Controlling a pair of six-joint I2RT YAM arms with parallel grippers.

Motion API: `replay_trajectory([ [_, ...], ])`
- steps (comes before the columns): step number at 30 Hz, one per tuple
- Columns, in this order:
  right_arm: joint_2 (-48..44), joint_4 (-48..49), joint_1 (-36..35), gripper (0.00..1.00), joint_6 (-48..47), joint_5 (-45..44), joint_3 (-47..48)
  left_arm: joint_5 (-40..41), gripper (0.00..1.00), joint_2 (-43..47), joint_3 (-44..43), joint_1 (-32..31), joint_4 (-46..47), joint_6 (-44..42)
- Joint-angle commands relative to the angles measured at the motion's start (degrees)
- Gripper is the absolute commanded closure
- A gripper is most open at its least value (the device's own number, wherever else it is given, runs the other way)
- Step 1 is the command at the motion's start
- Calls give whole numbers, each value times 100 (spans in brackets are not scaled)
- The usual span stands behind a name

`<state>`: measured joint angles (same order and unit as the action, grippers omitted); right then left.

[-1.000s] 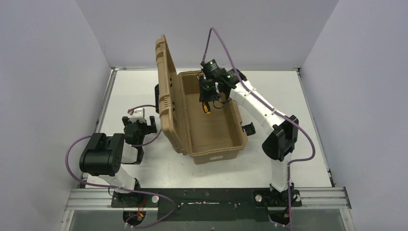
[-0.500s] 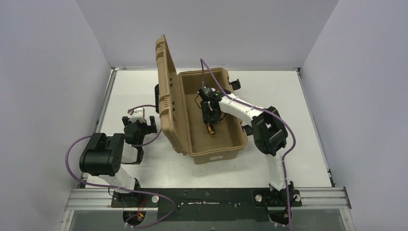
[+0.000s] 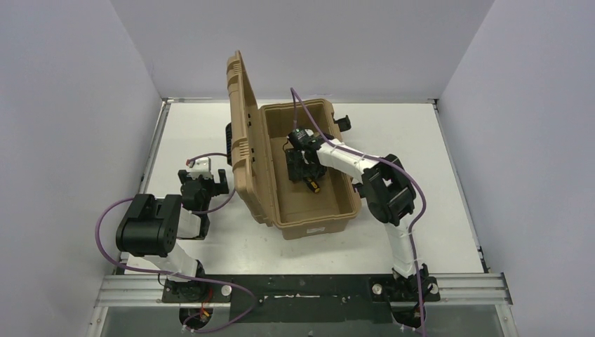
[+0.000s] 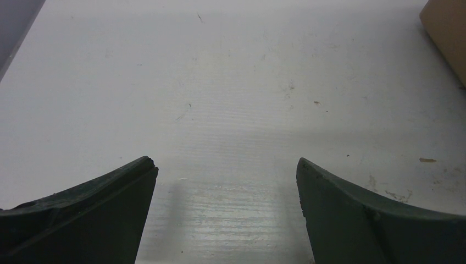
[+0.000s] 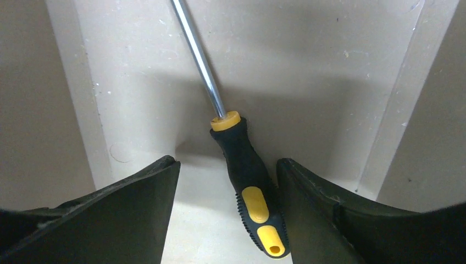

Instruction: Put the screwdriver in the bin

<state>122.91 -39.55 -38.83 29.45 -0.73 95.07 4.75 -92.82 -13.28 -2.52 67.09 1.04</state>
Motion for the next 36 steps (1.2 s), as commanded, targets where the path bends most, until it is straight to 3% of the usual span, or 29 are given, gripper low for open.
replay_trajectory([
  [1, -512, -74, -28, 32, 5, -206, 479, 45, 3, 44, -96, -11, 296, 9],
  [4, -787, -140, -28, 25, -68, -185, 655, 50, 3, 37, -96, -11, 297, 5],
  [10, -1417, -225, 74, 1, -424, -125, 1152, 46, 3, 41, -96, -11, 298, 5],
  [15, -2155, -6, 642, 0, -691, 243, 1107, 46, 3, 41, -96, -11, 298, 9],
  [21, -3397, 831, 1897, 0, -1204, 218, -146, 50, 3, 39, -96, -11, 296, 6],
  [28, -4642, 2286, 3412, 0, -1790, 224, -2528, 46, 3, 44, -96, -11, 297, 8],
  [36, -5446, 4327, 3978, 0, -2371, 631, -5203, 169, 3, 48, -92, -73, 300, -26],
])
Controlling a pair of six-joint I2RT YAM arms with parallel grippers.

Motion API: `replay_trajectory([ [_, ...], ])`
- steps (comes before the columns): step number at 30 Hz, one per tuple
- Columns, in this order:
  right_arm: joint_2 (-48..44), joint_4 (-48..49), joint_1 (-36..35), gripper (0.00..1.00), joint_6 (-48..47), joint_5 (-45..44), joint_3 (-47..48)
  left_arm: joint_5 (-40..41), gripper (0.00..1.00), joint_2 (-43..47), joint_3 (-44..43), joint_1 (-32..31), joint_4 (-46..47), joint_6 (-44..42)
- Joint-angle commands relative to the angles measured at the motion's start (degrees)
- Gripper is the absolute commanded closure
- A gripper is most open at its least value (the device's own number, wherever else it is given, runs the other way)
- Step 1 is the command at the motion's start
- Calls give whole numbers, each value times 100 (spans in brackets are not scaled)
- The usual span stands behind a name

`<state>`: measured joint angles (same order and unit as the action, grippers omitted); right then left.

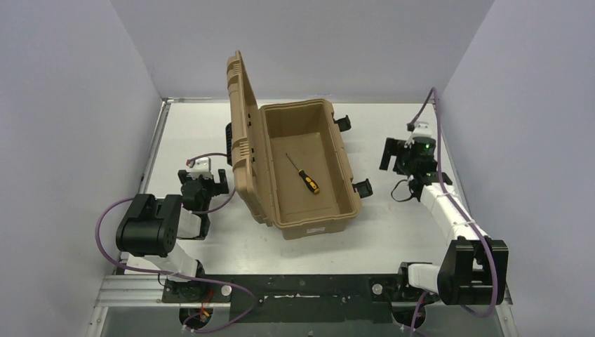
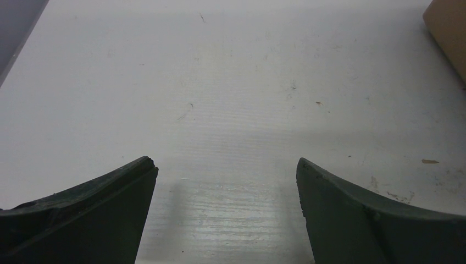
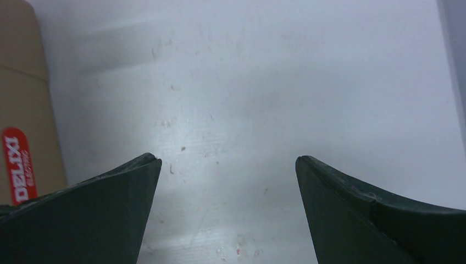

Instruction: Put the screwdriver in the bin

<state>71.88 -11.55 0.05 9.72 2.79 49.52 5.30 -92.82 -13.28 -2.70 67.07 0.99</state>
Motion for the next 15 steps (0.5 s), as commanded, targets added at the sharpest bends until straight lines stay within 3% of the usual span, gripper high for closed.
replay_trajectory([
  [1, -361, 1672, 140, 0, -400, 343, -863, 105, 3, 48, -90, -55, 310, -14],
  [7, -363, 2259, 216, 0, -298, 571, -1623, 102, 3, 43, -96, -55, 299, -8],
  [15, -402, 2311, 236, 0, -250, 605, -1639, 85, 3, 34, -137, -38, 246, 15],
])
